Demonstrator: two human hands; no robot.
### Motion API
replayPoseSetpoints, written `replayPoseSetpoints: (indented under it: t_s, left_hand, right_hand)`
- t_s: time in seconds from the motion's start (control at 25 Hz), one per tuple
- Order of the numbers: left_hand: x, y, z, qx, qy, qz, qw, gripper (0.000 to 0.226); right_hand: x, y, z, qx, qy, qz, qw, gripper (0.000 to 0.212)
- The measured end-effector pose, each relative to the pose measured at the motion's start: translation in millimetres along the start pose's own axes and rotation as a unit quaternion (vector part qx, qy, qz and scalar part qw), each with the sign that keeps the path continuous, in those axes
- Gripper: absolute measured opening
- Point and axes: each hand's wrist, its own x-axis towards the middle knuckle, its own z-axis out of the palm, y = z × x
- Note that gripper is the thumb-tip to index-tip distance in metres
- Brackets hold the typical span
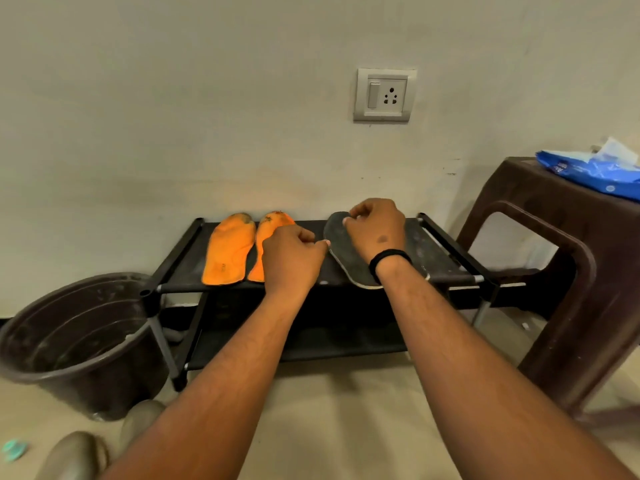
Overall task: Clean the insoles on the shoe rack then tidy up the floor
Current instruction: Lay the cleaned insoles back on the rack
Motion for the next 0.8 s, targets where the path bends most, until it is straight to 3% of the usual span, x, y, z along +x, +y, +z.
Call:
replayPoseSetpoints:
  t_s: [0.16,0.36,0.44,0.52,0.6,0.68,0.8]
  left_hand:
    - [-22.1,-30.5,-57.0,0.026,0.01,-0.021,0.999,0.01]
    - [-67.1,-64.5,-154.8,0.045,0.131,-0.05,0.989,0.013]
    - [-89.9,-85.2,-191.0,0.082,0.146,-0.086,0.982,0.017]
    - [-114.3,-118.4,-219.2,0.158,0.107,-0.146,0.971,0.019]
    - [-139.0,-156.2,-234.7,0.233,0.013,-0.223,0.946,0.015]
    - [-168.2,-194.6,-244.1,0.297,-0.046,-0.294,0.907,0.004]
    - [-208.8,-242.2,-251.9,0.372,-0.116,-0.361,0.847,0.015]
  right_hand:
    - [-53.4,-51.9,47.0,0.075,-0.058,-0.035,0.995,0.012]
    - [-150.8,-98.6,106.7,0.147,-0.135,-0.06,0.978,0.008]
    - [-196.6,-110.5,128.4,0.17,-0.171,-0.064,0.968,0.007]
    - [-242.1,-109.1,150.0,0.149,-0.223,-0.063,0.961,0.01]
    - [-282.7,-93.0,168.7,0.093,-0.293,-0.057,0.95,0.013]
    - [-321.8,-70.1,182.0,0.019,-0.361,-0.06,0.931,0.014]
    - [-364.2,-30.2,187.1,-0.088,-0.463,-0.087,0.878,0.014]
